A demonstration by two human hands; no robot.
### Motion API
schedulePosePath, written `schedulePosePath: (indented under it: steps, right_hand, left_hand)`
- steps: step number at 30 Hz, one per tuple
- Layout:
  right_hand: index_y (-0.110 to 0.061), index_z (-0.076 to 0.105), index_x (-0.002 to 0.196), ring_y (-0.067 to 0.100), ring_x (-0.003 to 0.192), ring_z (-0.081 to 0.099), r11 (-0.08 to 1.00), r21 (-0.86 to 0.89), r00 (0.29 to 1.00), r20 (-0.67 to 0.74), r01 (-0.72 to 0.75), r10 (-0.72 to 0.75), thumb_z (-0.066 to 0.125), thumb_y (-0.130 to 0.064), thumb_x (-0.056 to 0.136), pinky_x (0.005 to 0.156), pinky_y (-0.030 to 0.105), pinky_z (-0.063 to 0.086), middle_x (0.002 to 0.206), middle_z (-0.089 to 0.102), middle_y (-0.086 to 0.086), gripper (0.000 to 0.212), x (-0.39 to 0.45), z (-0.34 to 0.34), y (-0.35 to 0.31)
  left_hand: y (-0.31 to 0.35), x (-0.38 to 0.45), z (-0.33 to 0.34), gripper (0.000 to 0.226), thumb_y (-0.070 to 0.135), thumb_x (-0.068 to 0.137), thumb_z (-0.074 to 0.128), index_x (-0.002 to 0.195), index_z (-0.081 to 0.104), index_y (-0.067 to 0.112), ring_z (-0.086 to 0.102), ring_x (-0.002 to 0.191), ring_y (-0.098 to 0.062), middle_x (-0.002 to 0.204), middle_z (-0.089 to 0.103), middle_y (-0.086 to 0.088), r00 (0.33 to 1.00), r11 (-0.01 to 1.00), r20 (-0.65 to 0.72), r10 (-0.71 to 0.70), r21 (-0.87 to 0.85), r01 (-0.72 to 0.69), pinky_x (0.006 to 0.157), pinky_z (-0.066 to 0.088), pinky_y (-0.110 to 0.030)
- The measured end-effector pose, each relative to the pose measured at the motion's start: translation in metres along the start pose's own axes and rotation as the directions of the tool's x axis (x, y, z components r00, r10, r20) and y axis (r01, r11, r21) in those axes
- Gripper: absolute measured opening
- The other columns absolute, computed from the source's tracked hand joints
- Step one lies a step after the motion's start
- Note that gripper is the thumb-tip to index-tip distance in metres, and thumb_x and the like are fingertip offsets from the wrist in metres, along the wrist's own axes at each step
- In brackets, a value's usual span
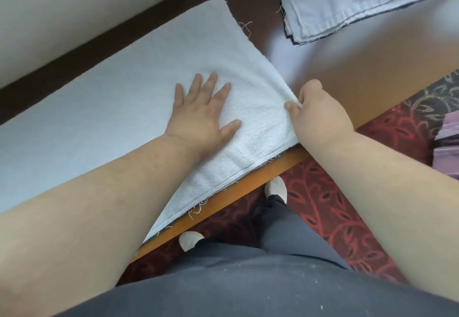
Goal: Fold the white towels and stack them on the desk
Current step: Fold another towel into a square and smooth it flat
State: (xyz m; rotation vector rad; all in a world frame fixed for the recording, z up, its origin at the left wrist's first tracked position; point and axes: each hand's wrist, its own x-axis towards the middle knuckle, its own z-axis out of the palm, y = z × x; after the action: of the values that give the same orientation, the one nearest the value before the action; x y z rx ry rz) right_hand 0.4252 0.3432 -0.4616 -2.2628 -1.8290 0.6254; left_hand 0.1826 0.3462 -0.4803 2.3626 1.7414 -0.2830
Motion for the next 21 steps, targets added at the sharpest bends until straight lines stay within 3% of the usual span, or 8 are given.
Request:
schedulePosePath:
  steps: [3, 6, 9, 13, 15, 17, 18, 21]
  right_hand:
    - [-0.021, 0.049, 0.125, 0.032, 0.122, 0.042, 0.991, -0.026, 0.985, -0.108, 0.134, -0.136, 0.063, -0.022, 0.084, 0.102, 0.043, 0.030, 0.128, 0.047, 0.006, 0.043, -0.012, 0.005, -0.017]
    - [-0.022, 0.036, 0.149, 0.025, 0.149, 0.017, 0.908, -0.156, 0.920, 0.021, 0.389, -0.390, 0.048, -0.036, 0.094, 0.120, 0.051, 0.006, 0.158, 0.030, 0.005, 0.058, -0.024, 0.021, -0.033]
    - [-0.024, 0.008, 0.158, 0.024, 0.153, -0.004, 0.875, -0.303, 0.920, 0.233, 0.378, -0.317, 0.017, -0.062, 0.097, 0.121, 0.055, -0.001, 0.167, 0.002, 0.004, 0.073, -0.032, 0.035, -0.025]
    - [-0.026, -0.003, 0.158, 0.023, 0.152, -0.010, 0.909, -0.290, 0.946, 0.213, 0.300, -0.244, 0.004, -0.072, 0.091, 0.122, 0.052, -0.001, 0.166, -0.005, 0.005, 0.081, -0.033, 0.035, -0.008]
    - [-0.026, 0.015, 0.158, 0.021, 0.153, 0.001, 0.968, -0.106, 0.966, 0.156, 0.226, -0.209, 0.009, -0.067, 0.093, 0.122, 0.043, 0.002, 0.166, 0.008, 0.004, 0.077, -0.031, 0.026, -0.008]
    - [-0.026, 0.038, 0.149, 0.023, 0.145, 0.026, 0.987, 0.134, 0.995, 0.032, 0.088, -0.093, 0.030, -0.055, 0.098, 0.117, 0.037, 0.019, 0.158, 0.032, 0.002, 0.059, -0.027, 0.014, -0.005]
    - [-0.025, 0.042, 0.144, 0.023, 0.138, 0.037, 0.975, 0.219, 0.999, -0.013, 0.037, -0.035, 0.041, -0.046, 0.098, 0.111, 0.034, 0.029, 0.152, 0.041, 0.000, 0.050, -0.023, 0.010, -0.003]
    - [-0.027, 0.039, 0.142, 0.018, 0.110, 0.057, 0.949, 0.298, 0.992, 0.098, -0.100, 0.074, 0.059, -0.035, 0.095, 0.088, 0.030, 0.044, 0.143, 0.046, -0.002, 0.052, -0.011, 0.001, -0.003]
  left_hand:
    - [0.000, 0.007, -0.011, 0.075, 0.068, 0.087, 0.017, 0.153, 0.022, 0.032, 0.000, 0.151, -0.025, 0.164, 0.011, -0.002, 0.999, 0.995, -0.036, -0.006, -0.104, 0.002, 0.119, -0.006, -0.050]
    - [-0.006, 0.054, -0.024, 0.066, 0.055, 0.093, 0.020, 0.154, 0.022, 0.030, 0.004, 0.151, -0.025, 0.163, 0.014, -0.004, 0.992, 0.990, -0.101, -0.077, -0.125, 0.064, 0.119, -0.001, -0.048]
    - [-0.014, 0.104, -0.032, 0.068, 0.058, 0.097, 0.020, 0.156, 0.003, 0.029, -0.008, 0.150, -0.030, 0.164, -0.006, -0.009, 0.985, 0.983, 0.042, -0.170, -0.063, 0.173, 0.119, -0.002, -0.054]
    - [-0.014, 0.134, -0.035, 0.071, 0.066, 0.093, 0.018, 0.155, 0.000, 0.035, -0.012, 0.149, -0.032, 0.163, -0.012, -0.008, 0.976, 0.979, 0.096, -0.197, -0.036, 0.201, 0.116, -0.003, -0.057]
    - [-0.014, 0.141, -0.043, 0.062, 0.060, 0.096, 0.023, 0.152, 0.022, 0.035, 0.009, 0.147, -0.034, 0.162, 0.008, -0.009, 0.977, 0.976, -0.013, -0.213, -0.055, 0.212, 0.115, 0.013, -0.052]
    - [-0.021, 0.150, -0.057, 0.046, 0.042, 0.098, 0.035, 0.139, 0.046, 0.025, 0.038, 0.129, -0.036, 0.147, 0.035, -0.011, 0.937, 0.957, -0.233, -0.261, -0.186, 0.220, 0.101, 0.033, -0.043]
    - [-0.026, 0.157, -0.064, 0.044, 0.033, 0.096, 0.041, 0.138, 0.046, 0.020, 0.044, 0.123, -0.035, 0.144, 0.038, -0.011, 0.916, 0.933, -0.261, -0.306, -0.272, 0.235, 0.096, 0.037, -0.040]
    - [-0.039, 0.174, -0.083, 0.064, 0.023, 0.090, 0.050, 0.149, 0.027, 0.014, 0.047, 0.127, -0.030, 0.148, 0.037, -0.013, 0.913, 0.867, 0.003, -0.409, -0.310, 0.390, 0.100, 0.039, -0.036]
